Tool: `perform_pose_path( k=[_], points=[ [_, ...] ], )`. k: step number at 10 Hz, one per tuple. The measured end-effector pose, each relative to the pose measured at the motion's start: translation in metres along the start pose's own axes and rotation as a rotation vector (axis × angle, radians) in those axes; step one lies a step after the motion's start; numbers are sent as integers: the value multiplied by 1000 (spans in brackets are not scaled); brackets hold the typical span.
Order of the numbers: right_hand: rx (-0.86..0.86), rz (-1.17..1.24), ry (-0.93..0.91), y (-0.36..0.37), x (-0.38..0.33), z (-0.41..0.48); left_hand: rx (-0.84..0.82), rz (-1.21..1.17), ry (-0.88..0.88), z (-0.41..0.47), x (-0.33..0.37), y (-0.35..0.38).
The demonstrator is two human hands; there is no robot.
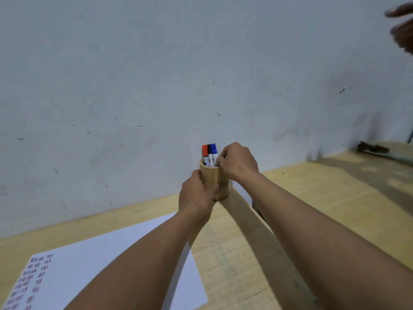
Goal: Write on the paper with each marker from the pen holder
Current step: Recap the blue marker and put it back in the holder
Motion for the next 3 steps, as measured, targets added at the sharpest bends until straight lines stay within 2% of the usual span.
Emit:
perform_pose_path(
  k=[3],
  points=[
    [80,160,-36,-19,-15,-22,-12,-4,-70,-16,10,-17]
  ],
)
Point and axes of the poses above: each hand's wrist, its own z-axis towards the middle knuckle, its own y-axis out of the palm, x = y × z, the point moved 1 cm from there along z, towards the middle knuckle, and after that the axes turned 11 degrees about -y, right-handed, at the moved point
